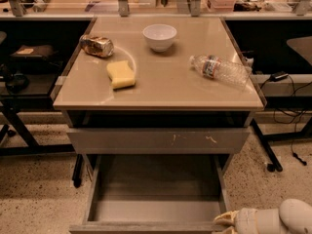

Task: Open middle drawer

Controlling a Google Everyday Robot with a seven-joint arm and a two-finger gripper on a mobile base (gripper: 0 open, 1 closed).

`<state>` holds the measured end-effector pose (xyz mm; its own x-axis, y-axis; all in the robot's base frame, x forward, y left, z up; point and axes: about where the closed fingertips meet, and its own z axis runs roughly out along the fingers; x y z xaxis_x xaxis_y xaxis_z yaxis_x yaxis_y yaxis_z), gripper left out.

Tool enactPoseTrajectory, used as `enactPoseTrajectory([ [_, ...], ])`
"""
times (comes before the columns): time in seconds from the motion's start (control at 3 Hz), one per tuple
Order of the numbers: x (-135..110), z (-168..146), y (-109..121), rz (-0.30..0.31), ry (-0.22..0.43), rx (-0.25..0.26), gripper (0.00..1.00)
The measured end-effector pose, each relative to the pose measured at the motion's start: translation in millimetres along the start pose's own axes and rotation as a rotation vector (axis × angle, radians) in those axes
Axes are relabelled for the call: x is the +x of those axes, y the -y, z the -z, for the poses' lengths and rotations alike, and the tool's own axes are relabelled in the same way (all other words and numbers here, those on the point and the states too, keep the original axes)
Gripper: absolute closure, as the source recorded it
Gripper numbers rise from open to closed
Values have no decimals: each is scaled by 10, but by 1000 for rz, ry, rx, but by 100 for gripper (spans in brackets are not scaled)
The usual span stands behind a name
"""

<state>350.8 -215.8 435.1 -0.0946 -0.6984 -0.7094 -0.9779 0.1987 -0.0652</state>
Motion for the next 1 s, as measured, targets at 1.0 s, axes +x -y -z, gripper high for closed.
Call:
enactPoseTrajectory([
  [1.0, 0, -1, 0, 0, 0, 0, 0],
])
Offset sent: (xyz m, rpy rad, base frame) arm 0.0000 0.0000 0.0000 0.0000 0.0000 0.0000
